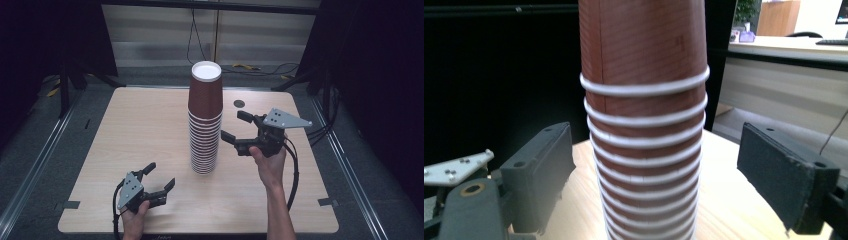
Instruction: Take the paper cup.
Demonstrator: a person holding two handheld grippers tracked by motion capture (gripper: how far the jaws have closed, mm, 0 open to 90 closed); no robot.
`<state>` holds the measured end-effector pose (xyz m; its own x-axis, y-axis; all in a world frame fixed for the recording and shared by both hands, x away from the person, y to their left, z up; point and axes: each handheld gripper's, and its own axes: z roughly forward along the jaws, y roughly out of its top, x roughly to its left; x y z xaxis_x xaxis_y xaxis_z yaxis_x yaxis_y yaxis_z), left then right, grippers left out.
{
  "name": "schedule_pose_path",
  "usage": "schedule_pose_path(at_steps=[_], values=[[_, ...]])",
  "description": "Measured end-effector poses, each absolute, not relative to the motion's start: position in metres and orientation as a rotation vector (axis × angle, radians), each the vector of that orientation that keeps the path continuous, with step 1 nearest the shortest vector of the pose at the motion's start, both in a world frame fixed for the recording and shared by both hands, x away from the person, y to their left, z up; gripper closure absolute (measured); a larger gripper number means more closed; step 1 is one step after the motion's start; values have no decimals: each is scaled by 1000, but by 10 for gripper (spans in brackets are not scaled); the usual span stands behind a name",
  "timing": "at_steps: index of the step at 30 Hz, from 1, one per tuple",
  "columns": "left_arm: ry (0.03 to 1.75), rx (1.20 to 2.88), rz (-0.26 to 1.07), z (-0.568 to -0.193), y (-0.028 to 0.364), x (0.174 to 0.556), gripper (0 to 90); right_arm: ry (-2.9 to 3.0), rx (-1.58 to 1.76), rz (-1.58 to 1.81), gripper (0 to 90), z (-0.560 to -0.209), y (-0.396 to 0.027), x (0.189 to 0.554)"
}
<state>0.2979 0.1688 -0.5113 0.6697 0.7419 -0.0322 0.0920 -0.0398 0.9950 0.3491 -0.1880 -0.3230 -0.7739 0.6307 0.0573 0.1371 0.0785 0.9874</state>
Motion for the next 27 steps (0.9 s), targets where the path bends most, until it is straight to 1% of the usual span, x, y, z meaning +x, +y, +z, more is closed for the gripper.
schedule_pose_path(at_steps=[9, 27], values=[[718, 1537, 591, -512, 168, 298, 156, 2053, 729, 1699, 132, -297, -179, 364], [714, 1534, 587, -512, 169, 297, 156, 2176, 648, 1662, 140, -251, -155, 385]])
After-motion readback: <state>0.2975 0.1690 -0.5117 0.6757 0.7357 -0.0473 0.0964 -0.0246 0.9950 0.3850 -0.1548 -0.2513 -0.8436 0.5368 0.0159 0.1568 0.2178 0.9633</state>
